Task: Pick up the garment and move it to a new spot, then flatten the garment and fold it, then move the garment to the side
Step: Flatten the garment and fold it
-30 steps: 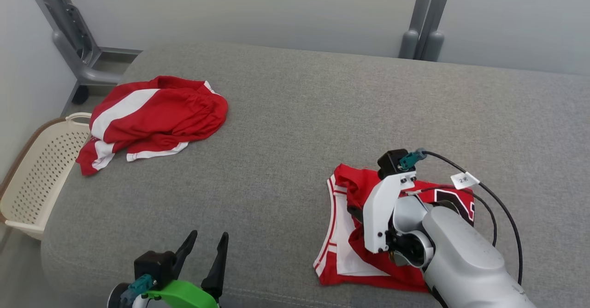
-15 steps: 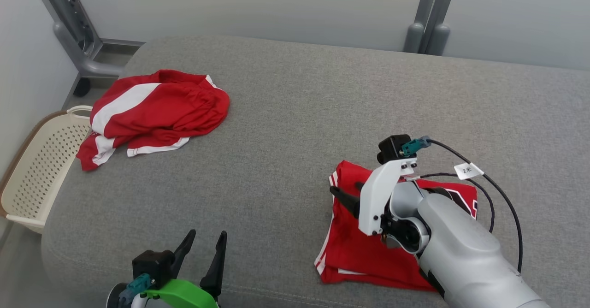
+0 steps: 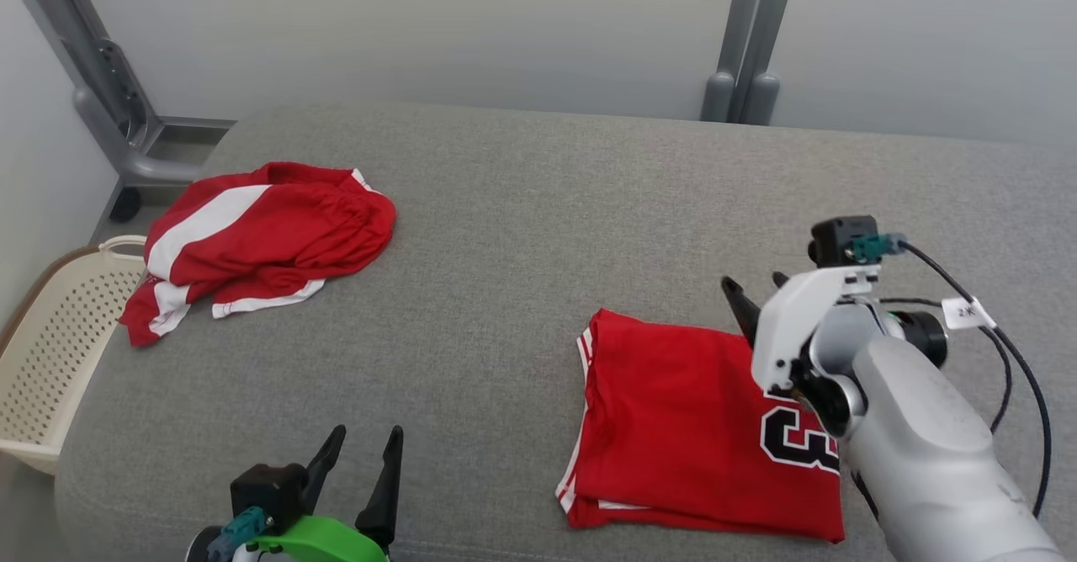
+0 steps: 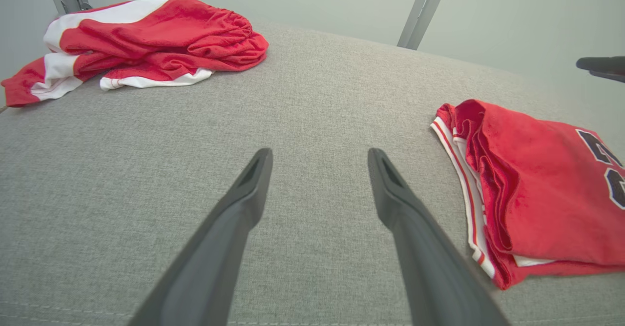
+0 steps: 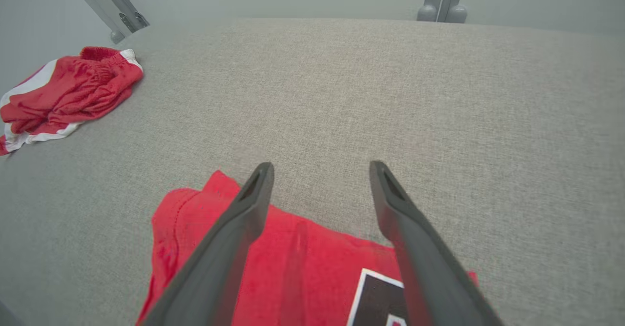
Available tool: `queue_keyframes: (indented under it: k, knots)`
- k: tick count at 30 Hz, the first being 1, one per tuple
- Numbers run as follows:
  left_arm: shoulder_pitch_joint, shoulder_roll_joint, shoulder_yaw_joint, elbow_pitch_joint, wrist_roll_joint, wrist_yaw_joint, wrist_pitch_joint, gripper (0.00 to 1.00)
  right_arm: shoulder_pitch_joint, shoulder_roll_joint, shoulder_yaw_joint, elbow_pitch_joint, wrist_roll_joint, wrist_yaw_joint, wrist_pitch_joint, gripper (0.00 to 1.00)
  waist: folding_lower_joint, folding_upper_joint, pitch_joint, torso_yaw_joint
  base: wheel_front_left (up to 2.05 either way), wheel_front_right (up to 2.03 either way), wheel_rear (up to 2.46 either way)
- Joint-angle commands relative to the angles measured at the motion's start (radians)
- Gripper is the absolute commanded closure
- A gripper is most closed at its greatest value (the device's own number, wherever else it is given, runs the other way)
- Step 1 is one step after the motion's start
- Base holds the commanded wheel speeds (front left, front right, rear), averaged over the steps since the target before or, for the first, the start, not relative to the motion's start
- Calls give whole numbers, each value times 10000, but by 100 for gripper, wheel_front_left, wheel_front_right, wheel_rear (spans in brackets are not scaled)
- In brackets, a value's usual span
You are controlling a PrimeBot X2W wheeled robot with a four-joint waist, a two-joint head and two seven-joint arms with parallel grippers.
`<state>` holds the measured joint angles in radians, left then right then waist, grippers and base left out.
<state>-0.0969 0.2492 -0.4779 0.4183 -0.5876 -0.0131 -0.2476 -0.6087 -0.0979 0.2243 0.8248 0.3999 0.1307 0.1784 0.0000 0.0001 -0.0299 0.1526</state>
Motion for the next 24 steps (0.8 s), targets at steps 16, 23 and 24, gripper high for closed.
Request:
queue_keyframes:
  k: [16,23,24]
  knots:
    - [-188,-61,31,-132,59,14,-116,0,3216,378,126,-3264,-2723,-2,-33,100,0,-1,359,-118,0,0,0]
    - [-394,-225,22,-77,192,-57,-168,0,3308,460,807,-3187,-2487,-2,-187,100,0,-1,662,262,0,0,0]
    - [-422,-251,20,-74,194,-74,-174,0,3241,463,891,-3153,-2389,-2,-268,100,0,-1,704,329,0,0,0]
